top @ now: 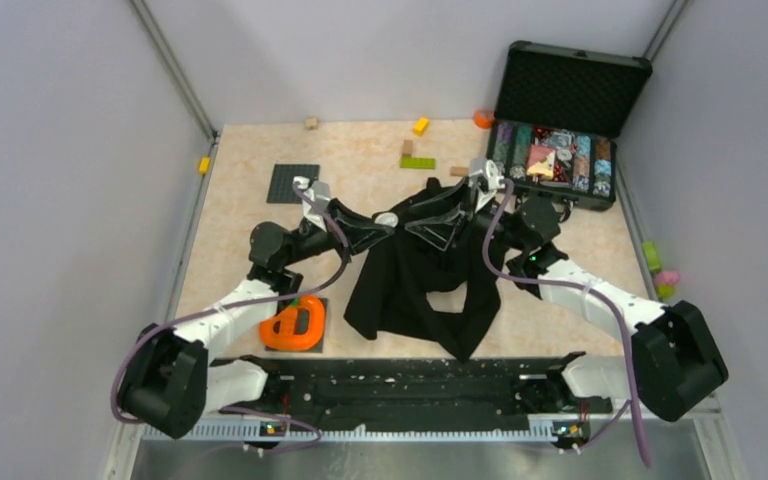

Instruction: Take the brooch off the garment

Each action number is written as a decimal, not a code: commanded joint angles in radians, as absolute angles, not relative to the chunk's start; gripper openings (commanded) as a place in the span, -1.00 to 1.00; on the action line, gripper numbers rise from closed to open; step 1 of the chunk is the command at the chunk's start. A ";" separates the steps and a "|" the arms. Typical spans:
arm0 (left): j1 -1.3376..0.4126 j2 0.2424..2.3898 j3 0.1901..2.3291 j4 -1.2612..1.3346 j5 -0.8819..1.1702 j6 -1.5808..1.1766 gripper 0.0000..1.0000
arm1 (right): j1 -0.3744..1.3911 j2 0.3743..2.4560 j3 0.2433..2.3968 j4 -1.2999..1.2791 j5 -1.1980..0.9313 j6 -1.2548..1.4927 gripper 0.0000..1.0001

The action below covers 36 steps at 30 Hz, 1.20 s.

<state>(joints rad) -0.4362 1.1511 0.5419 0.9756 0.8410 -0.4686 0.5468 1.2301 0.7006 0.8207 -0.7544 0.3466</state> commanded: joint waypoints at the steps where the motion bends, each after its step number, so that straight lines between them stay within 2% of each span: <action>1: -0.386 1.216 0.605 1.345 0.923 -0.836 -1.00 | 0.544 1.261 0.742 1.000 -0.790 0.530 -0.09; 4: -0.365 1.280 0.650 1.378 0.880 -1.015 -1.00 | 0.532 1.264 0.756 0.968 -0.767 0.581 -0.09; 9: -0.348 1.376 0.701 1.509 0.821 -1.288 -1.00 | 0.525 1.289 0.792 0.968 -0.675 0.718 -0.29; 15: -0.334 1.446 0.729 1.594 0.772 -1.514 -1.00 | 0.524 1.327 0.812 1.017 -0.604 0.905 -0.32; 21: -0.335 1.456 0.732 1.604 0.773 -1.528 -1.00 | 0.526 1.349 0.834 1.015 -0.600 0.962 -0.36; 36: -0.358 1.425 0.751 1.475 0.874 -1.367 -1.00 | 0.562 1.419 0.897 1.038 -0.617 0.967 -0.50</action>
<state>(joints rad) -0.3485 1.4616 0.7036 1.4391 0.8524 -1.4044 0.5430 1.4090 0.8345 0.9802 -0.6121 0.9546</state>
